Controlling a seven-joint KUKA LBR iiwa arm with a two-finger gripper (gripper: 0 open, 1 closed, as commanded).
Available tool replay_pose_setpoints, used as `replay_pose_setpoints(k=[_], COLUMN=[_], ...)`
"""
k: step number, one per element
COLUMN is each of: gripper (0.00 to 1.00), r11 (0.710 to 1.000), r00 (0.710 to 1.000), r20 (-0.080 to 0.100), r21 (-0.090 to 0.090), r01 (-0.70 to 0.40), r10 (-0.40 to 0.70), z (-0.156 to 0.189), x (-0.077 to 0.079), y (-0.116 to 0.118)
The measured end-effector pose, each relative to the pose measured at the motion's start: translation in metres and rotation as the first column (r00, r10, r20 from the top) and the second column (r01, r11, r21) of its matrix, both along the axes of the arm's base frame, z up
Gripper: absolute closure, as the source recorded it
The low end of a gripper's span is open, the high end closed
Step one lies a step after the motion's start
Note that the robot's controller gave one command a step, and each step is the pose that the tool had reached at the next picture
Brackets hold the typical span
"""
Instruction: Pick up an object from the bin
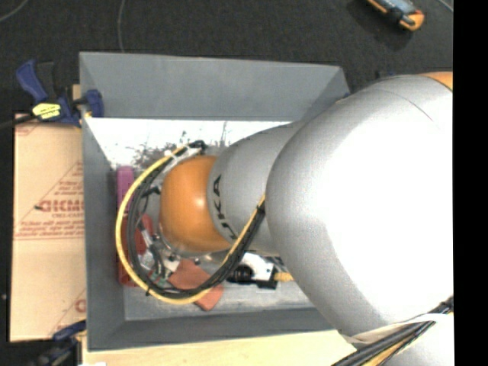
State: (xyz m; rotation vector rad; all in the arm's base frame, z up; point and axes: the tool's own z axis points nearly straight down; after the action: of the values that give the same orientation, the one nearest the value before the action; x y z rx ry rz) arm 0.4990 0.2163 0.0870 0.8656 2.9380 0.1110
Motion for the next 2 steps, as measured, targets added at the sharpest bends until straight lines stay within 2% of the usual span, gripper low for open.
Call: replay_pose_setpoints(k=[1,2], gripper=[1.0,1.0], r11=[1.0,1.0], r00=[0.999,1.0], r20=[-0.035,-0.029], r21=[-0.017,-0.014], r01=[-0.008,-0.003], r10=[0.008,0.003], z=[0.006,0.027], x=[0.01,0.003], y=[0.006,0.002])
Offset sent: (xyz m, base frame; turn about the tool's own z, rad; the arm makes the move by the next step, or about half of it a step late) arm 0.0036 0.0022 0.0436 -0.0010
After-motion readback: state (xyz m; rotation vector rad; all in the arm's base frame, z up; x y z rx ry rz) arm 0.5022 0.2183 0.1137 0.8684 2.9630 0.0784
